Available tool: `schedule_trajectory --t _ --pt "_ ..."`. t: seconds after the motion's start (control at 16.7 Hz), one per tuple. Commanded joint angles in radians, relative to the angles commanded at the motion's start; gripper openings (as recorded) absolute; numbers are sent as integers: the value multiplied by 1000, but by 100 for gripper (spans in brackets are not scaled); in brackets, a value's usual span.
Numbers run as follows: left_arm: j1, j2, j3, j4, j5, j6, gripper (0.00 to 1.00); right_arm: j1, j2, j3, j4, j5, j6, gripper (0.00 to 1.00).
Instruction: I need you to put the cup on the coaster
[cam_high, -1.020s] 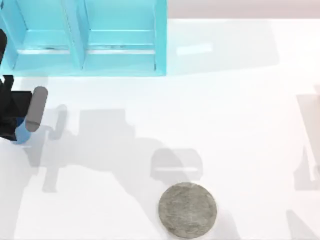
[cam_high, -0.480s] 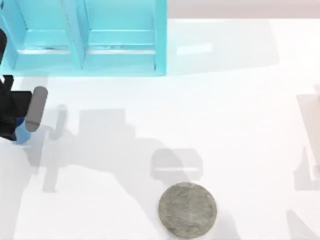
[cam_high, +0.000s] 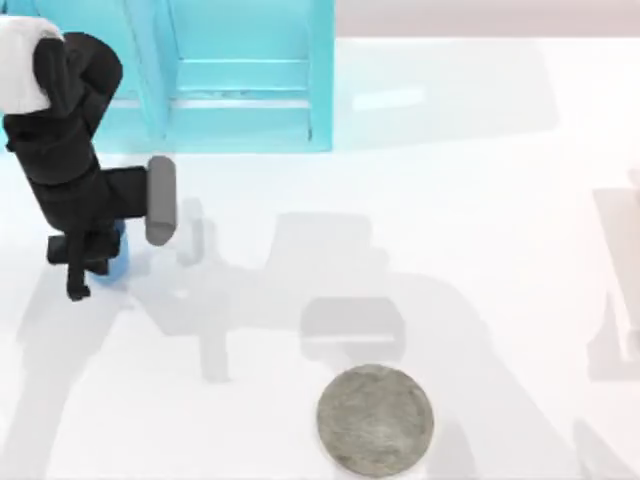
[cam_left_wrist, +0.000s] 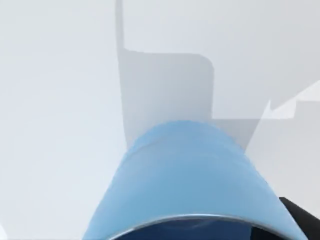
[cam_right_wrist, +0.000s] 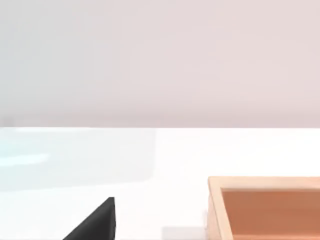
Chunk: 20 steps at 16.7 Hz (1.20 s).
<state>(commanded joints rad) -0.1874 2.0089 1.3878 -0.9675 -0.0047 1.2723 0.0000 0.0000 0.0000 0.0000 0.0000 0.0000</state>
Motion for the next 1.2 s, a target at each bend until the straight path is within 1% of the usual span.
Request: schedule_trajectory --t 0.12,0.3,0.66,0.9,1.08,1.2 --pt "-96 5 31 -32 -3 -181 0 0 0 0 0 0 0 100" --pt "-243 18 88 -81 -6 -499 0 0 0 0 0 0 0 100" --pt "-518 54 218 -174 -9 -1246 0 0 0 0 0 0 0 100" --pt "-665 77 299 -228 -8 -1718 0 0 0 0 0 0 0 100" --pt "-749 95 356 -259 -5 -1991 0 0 0 0 0 0 0 100" --pt "-790 105 386 -274 -3 -2123 0 0 0 0 0 0 0 100"
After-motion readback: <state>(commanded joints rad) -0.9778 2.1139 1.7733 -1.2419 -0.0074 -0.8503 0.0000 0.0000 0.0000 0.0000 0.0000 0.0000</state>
